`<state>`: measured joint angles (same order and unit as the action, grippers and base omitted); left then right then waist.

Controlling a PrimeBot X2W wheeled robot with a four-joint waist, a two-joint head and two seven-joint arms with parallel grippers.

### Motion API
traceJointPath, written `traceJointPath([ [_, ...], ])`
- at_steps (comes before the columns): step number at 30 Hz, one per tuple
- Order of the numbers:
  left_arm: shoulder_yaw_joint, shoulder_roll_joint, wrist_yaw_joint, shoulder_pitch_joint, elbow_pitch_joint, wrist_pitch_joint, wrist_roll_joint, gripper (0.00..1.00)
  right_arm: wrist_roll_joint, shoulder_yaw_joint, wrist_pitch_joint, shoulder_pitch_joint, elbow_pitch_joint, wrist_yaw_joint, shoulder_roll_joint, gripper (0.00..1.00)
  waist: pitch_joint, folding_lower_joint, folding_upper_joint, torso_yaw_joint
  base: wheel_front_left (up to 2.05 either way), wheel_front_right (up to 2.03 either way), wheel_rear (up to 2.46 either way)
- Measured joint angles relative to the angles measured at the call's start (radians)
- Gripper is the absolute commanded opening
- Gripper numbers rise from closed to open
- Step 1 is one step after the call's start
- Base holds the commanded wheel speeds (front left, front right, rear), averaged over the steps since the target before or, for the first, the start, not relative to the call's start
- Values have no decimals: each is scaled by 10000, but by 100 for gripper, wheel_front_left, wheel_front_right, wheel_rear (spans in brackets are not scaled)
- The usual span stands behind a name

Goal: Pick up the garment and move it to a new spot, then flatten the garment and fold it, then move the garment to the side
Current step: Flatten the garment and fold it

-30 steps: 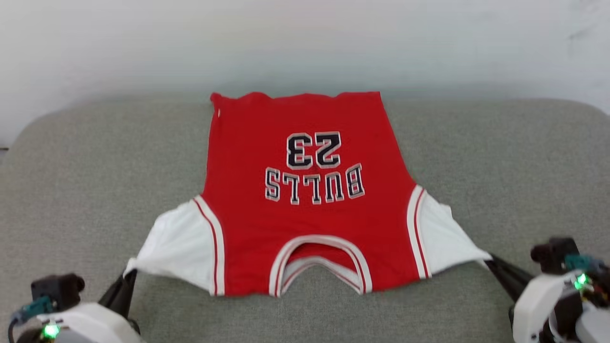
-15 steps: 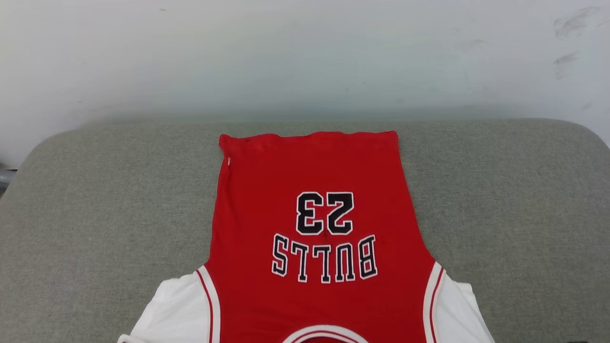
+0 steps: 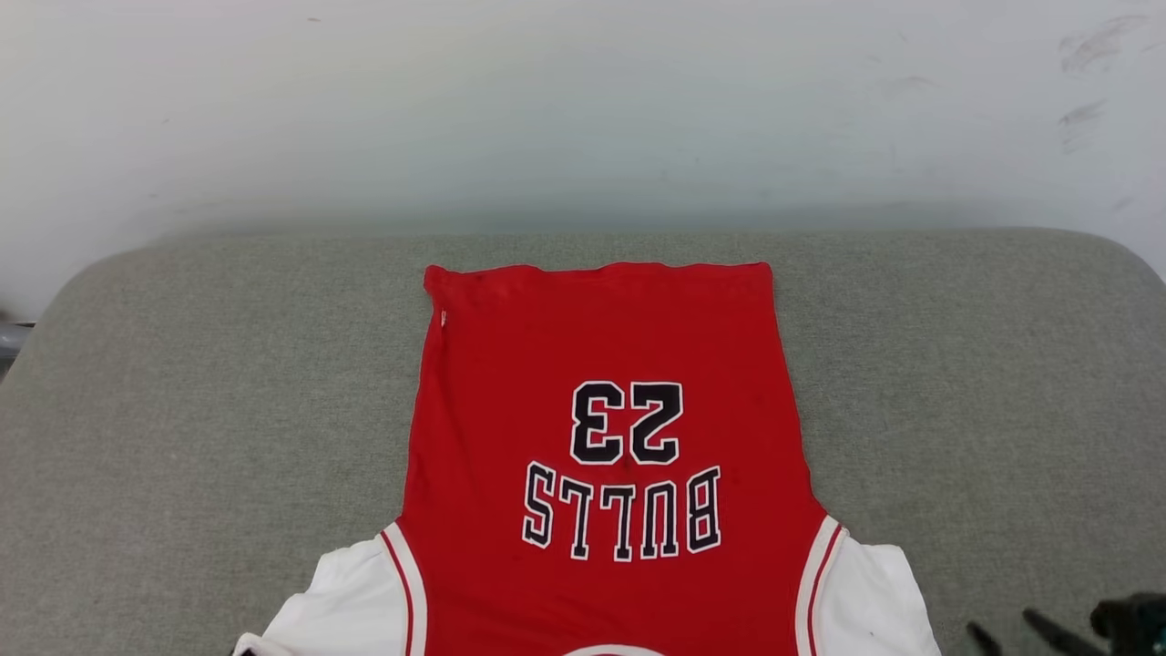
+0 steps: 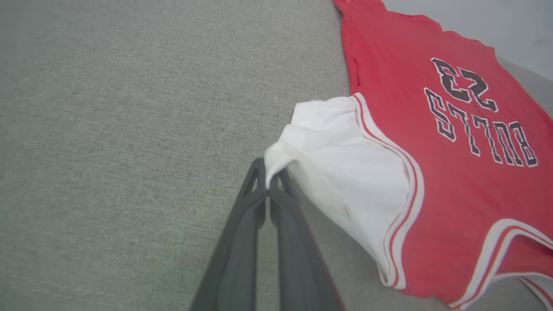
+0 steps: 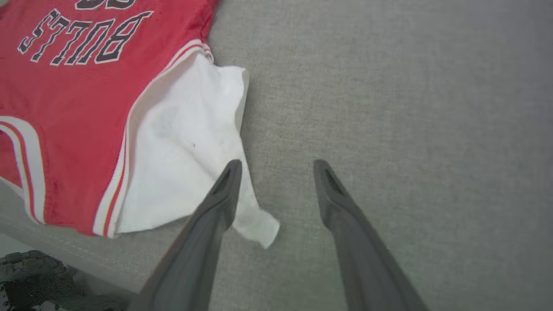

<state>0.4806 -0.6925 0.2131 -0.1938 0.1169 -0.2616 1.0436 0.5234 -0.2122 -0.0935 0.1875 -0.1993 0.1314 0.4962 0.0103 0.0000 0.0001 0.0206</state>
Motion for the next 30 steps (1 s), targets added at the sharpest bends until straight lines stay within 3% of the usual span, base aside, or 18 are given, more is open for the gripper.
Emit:
traceJointPath([
  [8, -157, 111, 167, 208, -594, -2, -566, 0, -123, 1638, -552, -1516, 1388, -4, 562, 100, -243, 0, 0, -195, 0, 0, 0],
  [15, -88, 263, 161, 1104, -1195, -13, -1147, 0, -142, 1848, -1732, -4495, 2142, -4, 796, 100, -1073, 2, 0, -564, 0, 0, 0],
  [23, 92, 963, -111, 2345, -1400, -13, -1870, 0, 176, 1262, -4753, -8379, 1258, -2, 968, 100, -2514, 3, 0, -1325, 0, 0, 0],
  [30, 100, 1574, -466, 3164, -1292, -13, -2477, 0, 380, 679, -8368, -10863, -368, -2, 894, 100, -3725, 3, 0, -2102, 0, 0, 0],
])
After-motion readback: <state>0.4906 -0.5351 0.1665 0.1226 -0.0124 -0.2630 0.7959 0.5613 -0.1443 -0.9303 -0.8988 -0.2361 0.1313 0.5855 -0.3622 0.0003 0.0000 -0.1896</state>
